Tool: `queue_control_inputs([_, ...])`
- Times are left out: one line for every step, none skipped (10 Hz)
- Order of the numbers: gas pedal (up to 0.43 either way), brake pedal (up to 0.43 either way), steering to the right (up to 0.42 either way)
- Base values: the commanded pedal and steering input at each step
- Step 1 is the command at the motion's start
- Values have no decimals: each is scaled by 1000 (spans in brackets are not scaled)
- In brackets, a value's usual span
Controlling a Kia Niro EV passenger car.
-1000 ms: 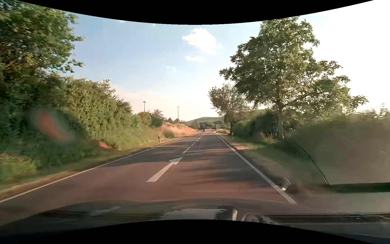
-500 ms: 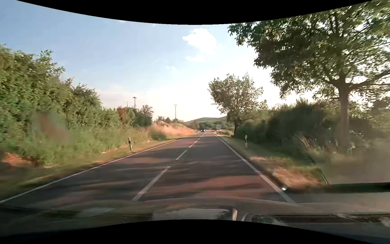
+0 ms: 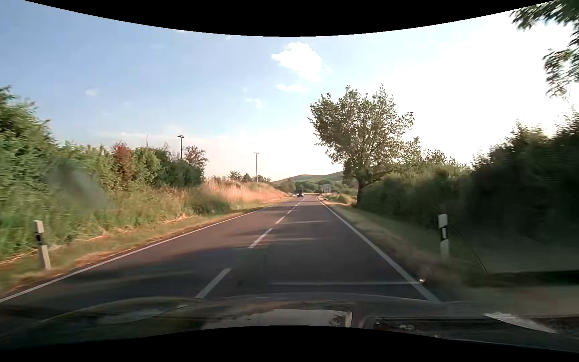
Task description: Follow the waypoints while adhering to traffic rules and regulations
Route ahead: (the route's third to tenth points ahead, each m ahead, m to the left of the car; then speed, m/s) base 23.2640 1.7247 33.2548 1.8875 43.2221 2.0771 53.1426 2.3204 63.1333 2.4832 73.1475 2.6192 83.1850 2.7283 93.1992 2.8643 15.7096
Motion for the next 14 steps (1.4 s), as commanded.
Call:
queue_control_inputs([0,0,0])
queue_control_inputs([0,0,0])
queue_control_inputs([0,0,0])
queue_control_inputs([0,0,0])
queue_control_inputs([0,0,0])
queue_control_inputs([0,0,0])
queue_control_inputs([0,0,0])
queue_control_inputs([0,0,0])
queue_control_inputs([0,0,0])
queue_control_inputs([0,0,0])
queue_control_inputs([0,0,0])
queue_control_inputs([0,0,0])
queue_control_inputs([0,0,0])
queue_control_inputs([0,0,0])
